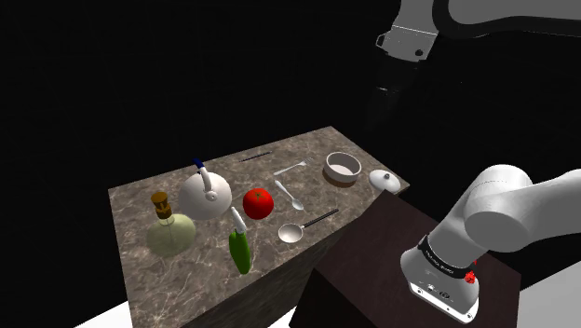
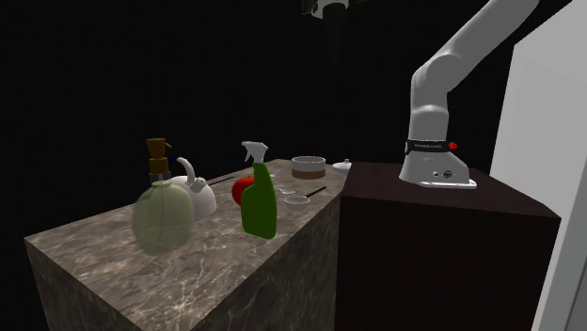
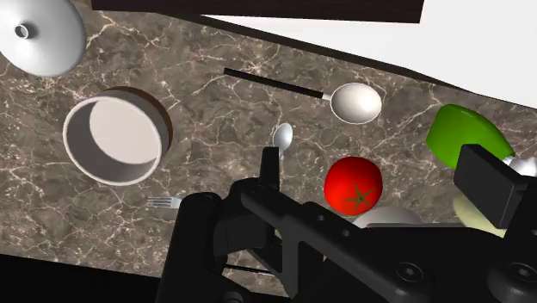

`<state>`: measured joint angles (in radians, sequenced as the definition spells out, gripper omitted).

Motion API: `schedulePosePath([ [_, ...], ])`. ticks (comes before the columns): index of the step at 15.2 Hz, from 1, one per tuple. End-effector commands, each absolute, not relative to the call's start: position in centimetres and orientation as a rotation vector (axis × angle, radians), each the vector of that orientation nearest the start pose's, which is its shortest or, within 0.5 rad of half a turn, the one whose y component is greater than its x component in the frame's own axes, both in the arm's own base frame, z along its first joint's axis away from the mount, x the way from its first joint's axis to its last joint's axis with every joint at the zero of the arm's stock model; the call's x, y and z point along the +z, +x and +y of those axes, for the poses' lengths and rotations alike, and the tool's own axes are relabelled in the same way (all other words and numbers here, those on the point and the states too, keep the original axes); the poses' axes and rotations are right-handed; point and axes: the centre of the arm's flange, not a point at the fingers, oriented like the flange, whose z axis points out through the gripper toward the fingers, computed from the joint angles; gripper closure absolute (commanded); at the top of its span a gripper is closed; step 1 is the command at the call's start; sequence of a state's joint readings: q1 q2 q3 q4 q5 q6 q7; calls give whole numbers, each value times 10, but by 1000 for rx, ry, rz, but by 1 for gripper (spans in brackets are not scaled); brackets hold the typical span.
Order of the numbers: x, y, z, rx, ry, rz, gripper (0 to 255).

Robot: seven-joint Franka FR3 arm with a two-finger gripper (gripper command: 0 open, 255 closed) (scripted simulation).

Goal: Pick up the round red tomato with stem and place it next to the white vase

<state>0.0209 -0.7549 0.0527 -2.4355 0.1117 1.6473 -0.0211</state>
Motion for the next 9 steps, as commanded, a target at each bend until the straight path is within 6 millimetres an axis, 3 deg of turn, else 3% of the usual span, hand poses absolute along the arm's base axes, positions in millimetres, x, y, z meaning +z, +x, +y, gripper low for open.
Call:
schedulePosePath([
  [1,550,317,38,54,-3065,-106,0],
  [9,478,340,115,3,-3082,398,0],
])
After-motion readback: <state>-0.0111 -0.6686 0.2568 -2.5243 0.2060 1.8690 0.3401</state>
